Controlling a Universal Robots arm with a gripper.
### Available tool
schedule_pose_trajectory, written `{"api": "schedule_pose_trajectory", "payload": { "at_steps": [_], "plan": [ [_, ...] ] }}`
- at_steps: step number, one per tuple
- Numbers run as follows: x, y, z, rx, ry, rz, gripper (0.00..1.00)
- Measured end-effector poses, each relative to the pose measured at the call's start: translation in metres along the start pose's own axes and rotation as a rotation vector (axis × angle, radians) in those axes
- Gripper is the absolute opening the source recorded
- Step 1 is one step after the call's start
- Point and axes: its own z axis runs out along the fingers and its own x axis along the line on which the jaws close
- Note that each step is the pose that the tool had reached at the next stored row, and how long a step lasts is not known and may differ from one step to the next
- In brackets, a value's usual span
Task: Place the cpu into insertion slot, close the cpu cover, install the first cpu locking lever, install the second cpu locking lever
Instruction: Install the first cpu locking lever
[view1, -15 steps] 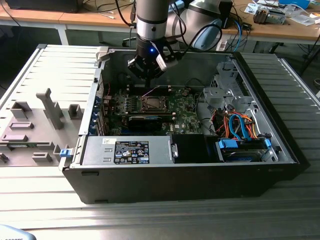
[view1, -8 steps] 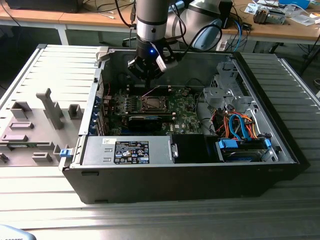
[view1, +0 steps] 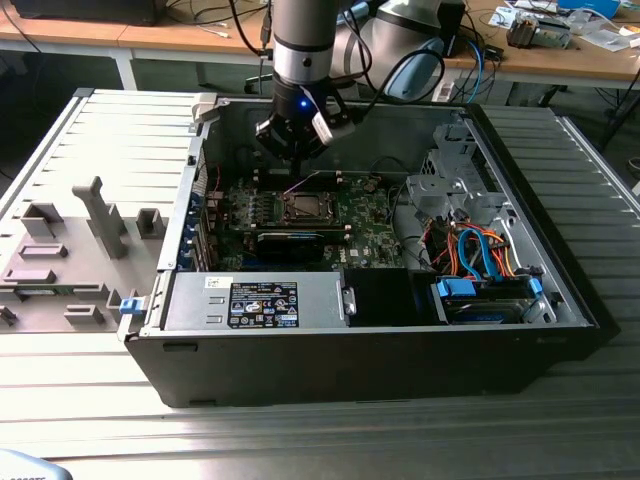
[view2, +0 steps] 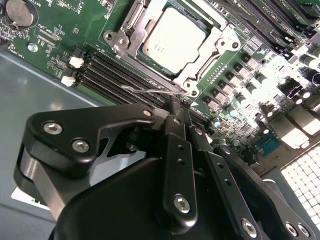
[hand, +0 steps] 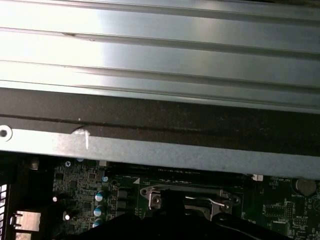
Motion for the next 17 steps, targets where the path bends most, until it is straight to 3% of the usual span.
{"api": "schedule_pose_trajectory", "payload": {
  "at_steps": [17],
  "plan": [
    [-0.0001, -0.0002, 0.0061, -0.0001, 0.0000, 0.000, 0.11]
  ]
}}
